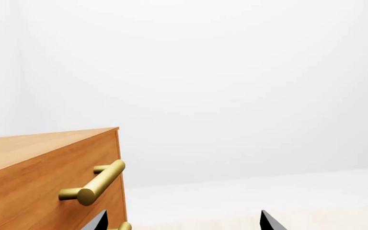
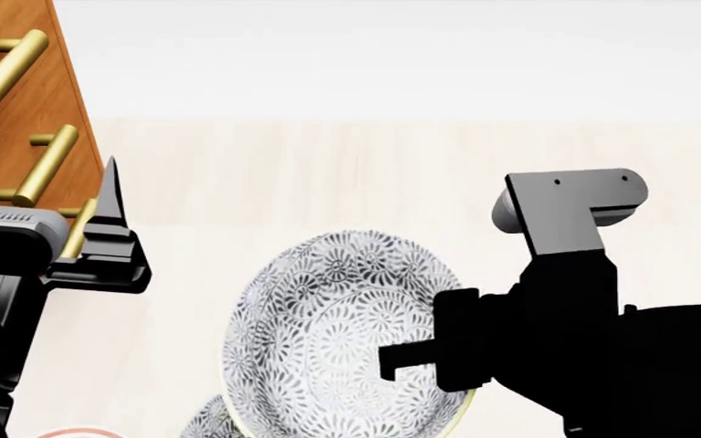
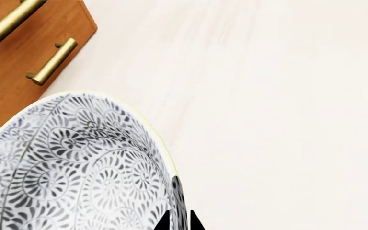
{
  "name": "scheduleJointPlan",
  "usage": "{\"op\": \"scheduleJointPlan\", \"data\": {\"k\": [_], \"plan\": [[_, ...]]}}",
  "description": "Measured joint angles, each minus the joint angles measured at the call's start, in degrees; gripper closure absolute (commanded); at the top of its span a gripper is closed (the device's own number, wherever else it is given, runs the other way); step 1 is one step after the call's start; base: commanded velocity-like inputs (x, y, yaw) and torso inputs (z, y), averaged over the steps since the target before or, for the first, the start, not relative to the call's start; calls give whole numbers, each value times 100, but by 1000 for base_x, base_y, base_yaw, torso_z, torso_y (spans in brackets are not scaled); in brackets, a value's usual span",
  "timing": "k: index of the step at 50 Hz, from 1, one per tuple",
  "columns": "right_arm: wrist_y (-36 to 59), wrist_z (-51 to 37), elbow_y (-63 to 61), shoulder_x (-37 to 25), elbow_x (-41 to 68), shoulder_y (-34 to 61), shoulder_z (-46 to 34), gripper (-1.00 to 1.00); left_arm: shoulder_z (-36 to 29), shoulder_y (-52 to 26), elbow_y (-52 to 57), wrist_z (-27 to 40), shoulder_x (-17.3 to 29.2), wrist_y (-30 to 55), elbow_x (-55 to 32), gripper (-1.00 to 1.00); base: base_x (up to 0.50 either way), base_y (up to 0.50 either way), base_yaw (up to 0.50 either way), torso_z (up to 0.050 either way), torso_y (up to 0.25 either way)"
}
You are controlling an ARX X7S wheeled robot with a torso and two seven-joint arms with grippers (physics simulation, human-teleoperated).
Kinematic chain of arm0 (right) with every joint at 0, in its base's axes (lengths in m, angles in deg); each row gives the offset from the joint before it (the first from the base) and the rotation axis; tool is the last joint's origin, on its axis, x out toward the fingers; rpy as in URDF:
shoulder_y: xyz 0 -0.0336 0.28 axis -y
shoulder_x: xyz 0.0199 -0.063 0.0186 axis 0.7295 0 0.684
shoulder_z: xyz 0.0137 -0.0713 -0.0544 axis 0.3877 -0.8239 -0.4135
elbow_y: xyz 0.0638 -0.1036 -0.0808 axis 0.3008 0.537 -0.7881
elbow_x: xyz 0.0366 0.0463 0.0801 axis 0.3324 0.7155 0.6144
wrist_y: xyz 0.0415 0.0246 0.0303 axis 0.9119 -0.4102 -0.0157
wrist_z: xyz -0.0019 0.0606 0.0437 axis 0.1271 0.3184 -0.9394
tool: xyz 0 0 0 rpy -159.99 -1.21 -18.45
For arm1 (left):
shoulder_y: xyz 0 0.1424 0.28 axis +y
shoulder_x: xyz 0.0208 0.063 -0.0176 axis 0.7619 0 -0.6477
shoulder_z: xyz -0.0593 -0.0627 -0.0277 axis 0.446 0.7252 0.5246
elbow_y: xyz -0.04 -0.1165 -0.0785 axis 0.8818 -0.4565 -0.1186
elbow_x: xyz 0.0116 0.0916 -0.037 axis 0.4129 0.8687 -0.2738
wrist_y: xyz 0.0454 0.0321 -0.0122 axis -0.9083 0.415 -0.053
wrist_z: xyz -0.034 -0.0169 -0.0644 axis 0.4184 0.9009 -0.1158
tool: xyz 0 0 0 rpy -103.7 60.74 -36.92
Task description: Stack the bowl at the front on the bowl in the middle.
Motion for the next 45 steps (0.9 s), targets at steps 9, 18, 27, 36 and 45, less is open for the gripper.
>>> {"op": "scheduleJointPlan", "data": {"k": [9,18,27,36,45], "plan": [[-103,-166,-349,-36,471,-205,-244,100,-18,-32,-33,14,3,-19,-13,-100,0,0,0,0,0],[-225,-66,-575,-61,603,-400,-406,100,-23,-39,-20,36,21,-16,-35,-100,0,0,0,0,0],[-353,15,-500,-81,754,-534,-529,100,-22,-35,-7,56,46,-15,-60,-100,0,0,0,0,0],[-471,202,-381,-95,722,-601,-634,100,-22,-31,-1,74,72,-19,-81,-100,0,0,0,0,0],[-606,535,-219,-86,456,-604,-762,100,-32,-8,-18,90,89,-45,-96,-100,0,0,0,0,0]]}}
